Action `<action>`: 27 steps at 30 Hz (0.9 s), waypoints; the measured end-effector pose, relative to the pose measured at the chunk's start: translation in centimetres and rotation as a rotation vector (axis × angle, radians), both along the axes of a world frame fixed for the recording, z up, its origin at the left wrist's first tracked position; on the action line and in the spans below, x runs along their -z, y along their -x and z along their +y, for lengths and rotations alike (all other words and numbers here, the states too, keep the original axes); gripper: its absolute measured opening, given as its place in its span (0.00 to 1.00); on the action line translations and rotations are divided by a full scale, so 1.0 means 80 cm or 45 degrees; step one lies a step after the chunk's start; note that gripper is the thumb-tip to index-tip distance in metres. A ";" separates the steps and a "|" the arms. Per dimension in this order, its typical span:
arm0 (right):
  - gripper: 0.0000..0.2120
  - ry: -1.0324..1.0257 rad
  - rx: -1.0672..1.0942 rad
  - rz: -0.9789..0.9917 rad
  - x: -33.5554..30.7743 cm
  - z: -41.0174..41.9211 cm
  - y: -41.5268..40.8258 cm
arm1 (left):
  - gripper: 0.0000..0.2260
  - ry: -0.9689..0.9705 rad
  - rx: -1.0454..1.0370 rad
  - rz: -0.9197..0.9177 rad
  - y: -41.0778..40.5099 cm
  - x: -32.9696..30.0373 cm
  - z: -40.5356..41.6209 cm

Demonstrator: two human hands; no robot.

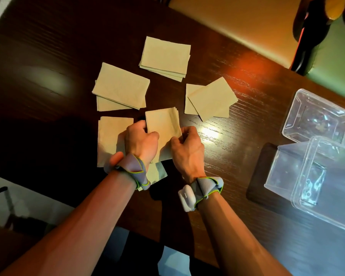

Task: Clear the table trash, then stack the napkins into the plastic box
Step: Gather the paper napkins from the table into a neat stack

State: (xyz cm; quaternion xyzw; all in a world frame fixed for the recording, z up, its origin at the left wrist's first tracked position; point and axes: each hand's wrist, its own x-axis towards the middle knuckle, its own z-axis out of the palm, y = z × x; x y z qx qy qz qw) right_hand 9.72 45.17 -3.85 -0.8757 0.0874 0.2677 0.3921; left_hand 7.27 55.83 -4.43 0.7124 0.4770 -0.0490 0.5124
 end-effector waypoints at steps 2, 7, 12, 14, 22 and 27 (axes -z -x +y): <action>0.17 -0.027 -0.021 -0.071 0.001 -0.010 -0.002 | 0.10 -0.027 0.022 -0.060 0.005 -0.005 -0.004; 0.31 -0.360 -0.093 -0.125 -0.008 -0.045 -0.010 | 0.12 0.033 0.105 -0.343 0.021 -0.020 -0.019; 0.15 -0.460 -0.207 -0.244 -0.016 -0.063 -0.014 | 0.16 0.139 0.218 -0.627 0.030 -0.027 -0.037; 0.12 -0.494 -0.194 -0.255 -0.016 -0.068 -0.014 | 0.15 0.129 0.224 -0.663 0.031 -0.025 -0.040; 0.23 -0.559 -0.166 -0.208 -0.014 -0.072 -0.007 | 0.17 0.090 0.225 -0.648 0.024 -0.020 -0.047; 0.26 -0.543 -0.204 -0.220 -0.012 -0.073 -0.006 | 0.17 0.064 0.242 -0.642 0.022 -0.022 -0.048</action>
